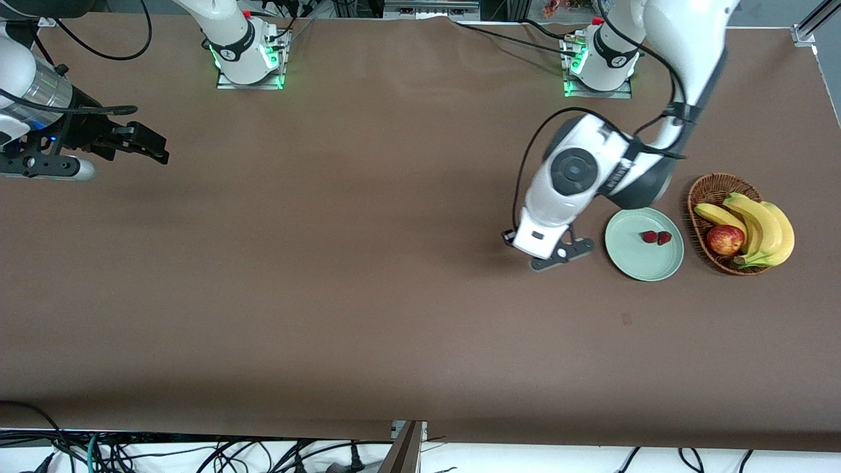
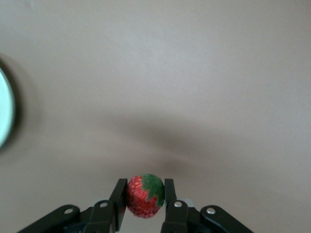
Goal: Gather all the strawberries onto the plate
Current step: 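Carry the strawberry to the plate and open the left gripper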
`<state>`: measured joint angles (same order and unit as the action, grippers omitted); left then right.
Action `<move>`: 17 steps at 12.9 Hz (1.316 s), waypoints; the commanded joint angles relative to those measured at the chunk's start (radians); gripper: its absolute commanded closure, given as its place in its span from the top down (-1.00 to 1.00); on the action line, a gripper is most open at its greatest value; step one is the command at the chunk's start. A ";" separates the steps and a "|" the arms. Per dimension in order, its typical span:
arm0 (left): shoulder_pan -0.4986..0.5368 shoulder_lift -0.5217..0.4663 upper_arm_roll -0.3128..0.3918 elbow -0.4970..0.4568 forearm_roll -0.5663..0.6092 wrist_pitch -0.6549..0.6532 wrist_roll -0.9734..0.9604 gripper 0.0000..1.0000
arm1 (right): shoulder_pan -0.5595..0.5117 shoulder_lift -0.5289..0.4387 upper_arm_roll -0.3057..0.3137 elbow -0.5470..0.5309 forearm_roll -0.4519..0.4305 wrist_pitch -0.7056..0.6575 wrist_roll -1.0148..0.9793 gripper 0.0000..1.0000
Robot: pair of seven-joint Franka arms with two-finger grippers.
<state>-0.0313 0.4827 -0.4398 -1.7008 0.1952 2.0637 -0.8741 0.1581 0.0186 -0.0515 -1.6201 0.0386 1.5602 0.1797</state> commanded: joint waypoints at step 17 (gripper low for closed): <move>0.013 -0.056 0.471 -0.327 -0.312 0.198 1.006 1.00 | -0.071 0.020 0.005 0.039 -0.019 -0.009 -0.014 1.00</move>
<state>-0.0148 0.4624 0.0232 -2.0181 -0.0884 2.2728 0.0702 0.0988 0.0374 -0.0561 -1.6065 0.0314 1.5661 0.1789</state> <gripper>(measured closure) 0.485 0.000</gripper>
